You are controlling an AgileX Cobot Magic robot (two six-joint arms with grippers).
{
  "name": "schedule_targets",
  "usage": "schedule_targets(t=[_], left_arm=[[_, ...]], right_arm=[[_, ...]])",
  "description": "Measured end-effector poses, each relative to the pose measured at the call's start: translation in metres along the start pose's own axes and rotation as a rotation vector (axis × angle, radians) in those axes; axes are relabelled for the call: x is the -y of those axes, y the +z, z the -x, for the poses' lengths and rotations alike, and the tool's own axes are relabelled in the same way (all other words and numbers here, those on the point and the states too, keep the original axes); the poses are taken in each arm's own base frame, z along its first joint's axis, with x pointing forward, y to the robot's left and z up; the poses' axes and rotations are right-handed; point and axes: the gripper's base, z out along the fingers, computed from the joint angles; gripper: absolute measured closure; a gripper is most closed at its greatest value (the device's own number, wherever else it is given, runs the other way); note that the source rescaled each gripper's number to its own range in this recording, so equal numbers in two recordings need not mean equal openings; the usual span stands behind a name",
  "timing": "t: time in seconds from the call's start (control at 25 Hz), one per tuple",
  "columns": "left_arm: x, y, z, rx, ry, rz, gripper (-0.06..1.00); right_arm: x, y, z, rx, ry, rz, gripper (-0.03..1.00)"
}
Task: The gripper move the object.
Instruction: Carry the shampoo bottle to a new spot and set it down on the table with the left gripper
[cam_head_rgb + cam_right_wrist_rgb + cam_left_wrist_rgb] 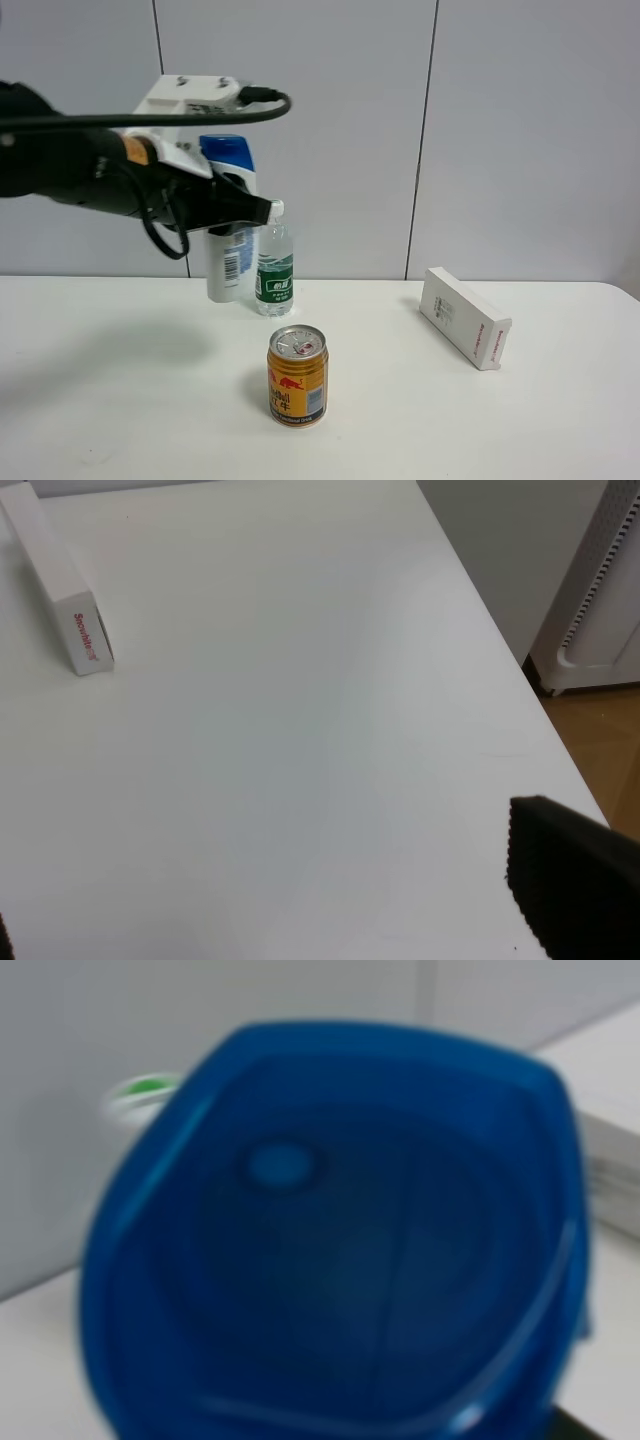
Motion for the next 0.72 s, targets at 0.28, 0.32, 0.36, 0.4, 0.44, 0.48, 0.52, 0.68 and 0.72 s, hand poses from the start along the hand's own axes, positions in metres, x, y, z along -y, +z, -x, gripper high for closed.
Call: schedule_targets(t=[0.28,0.32,0.36,0.4,0.44,0.48,0.52,0.68,0.72], left_arm=[[-0.040,-0.019,-0.039,0.019,-0.031,0.116,0.91],[-0.042,-0.018,-0.041,0.018,-0.026,0.118,0.91],[-0.043,-0.017,-0.044,0.022,-0.020,0.117,0.91],[-0.044,-0.015,-0.047,0.026,-0.014,0.114,0.91],[-0.044,-0.011,-0.050,0.034,-0.009,0.109,0.91],[-0.044,-0.008,-0.053,0.038,-0.007,0.107,0.91],[-0.044,-0.005,-0.058,0.040,-0.005,0.104,0.91],[-0.044,0.009,-0.081,0.004,-0.008,0.098,0.91],[-0.044,0.012,-0.087,-0.002,-0.009,0.097,0.91]], right_arm=[[0.000,0.000,0.000,0.000,0.000,0.000,-0.03],[0.000,0.000,0.000,0.000,0.000,0.000,-0.03],[0.000,0.000,0.000,0.000,0.000,0.000,-0.03],[0.000,0.000,0.000,0.000,0.000,0.000,-0.03],[0.000,0.000,0.000,0.000,0.000,0.000,-0.03],[0.000,0.000,0.000,0.000,0.000,0.000,-0.03],[0.000,0.000,0.000,0.000,0.000,0.000,-0.03],[0.000,0.000,0.000,0.000,0.000,0.000,-0.03],[0.000,0.000,0.000,0.000,0.000,0.000,-0.03]])
